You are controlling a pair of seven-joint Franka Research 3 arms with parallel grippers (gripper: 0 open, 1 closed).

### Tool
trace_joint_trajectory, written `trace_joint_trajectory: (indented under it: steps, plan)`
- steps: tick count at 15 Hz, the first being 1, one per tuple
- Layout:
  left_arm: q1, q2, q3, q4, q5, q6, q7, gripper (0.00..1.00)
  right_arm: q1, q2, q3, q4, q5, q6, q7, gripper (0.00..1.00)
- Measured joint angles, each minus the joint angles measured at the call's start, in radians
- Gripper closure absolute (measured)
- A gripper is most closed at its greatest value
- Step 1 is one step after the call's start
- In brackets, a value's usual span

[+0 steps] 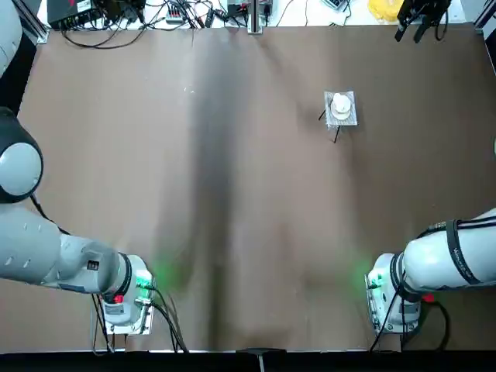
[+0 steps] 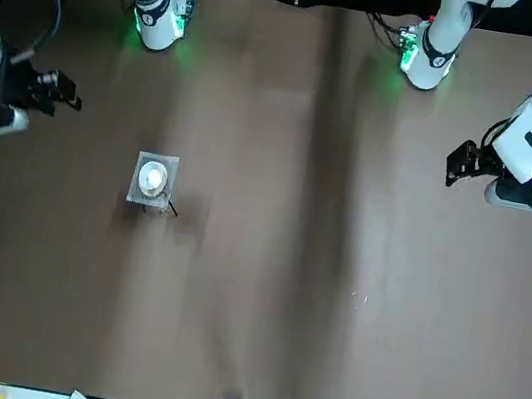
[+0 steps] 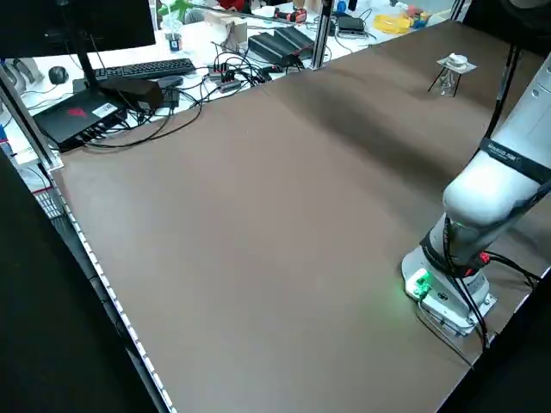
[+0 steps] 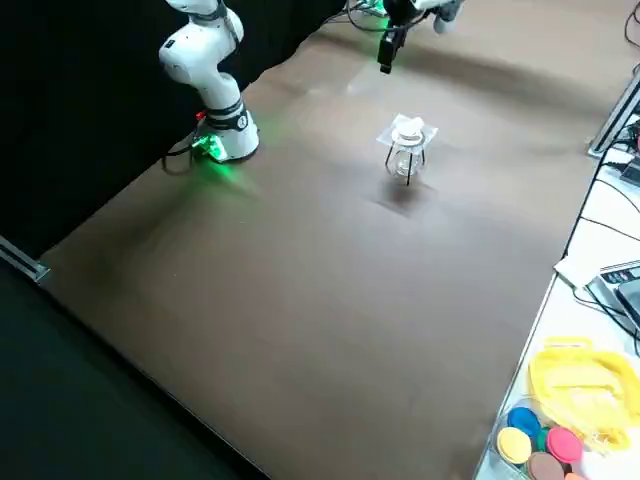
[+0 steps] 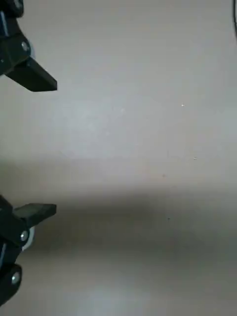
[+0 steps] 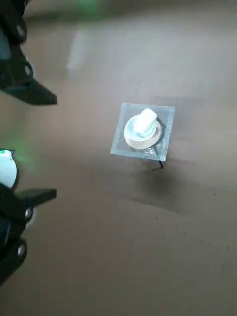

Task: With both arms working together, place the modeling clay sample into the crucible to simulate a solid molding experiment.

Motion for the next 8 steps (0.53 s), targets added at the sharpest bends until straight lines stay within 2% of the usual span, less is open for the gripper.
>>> trace_joint_trajectory:
  steps: [2, 3, 8]
  plan:
    - [-0.001, 0.000, -0.001, 0.000, 0.000, -0.010, 0.000, 0.00, 0.000, -0.021, 0.004, -0.002, -0.082, 0.001, 0.002, 0.05]
    - [-0.001, 0.000, -0.001, 0.000, 0.000, -0.012, 0.000, 0.00, 0.001, -0.029, 0.007, -0.008, -0.103, 0.005, 0.002, 0.02]
    - [0.000, 0.000, 0.001, 0.001, 0.001, -0.023, 0.053, 0.00, 0.003, -0.065, 0.015, -0.080, -0.123, 0.066, 0.006, 0.00]
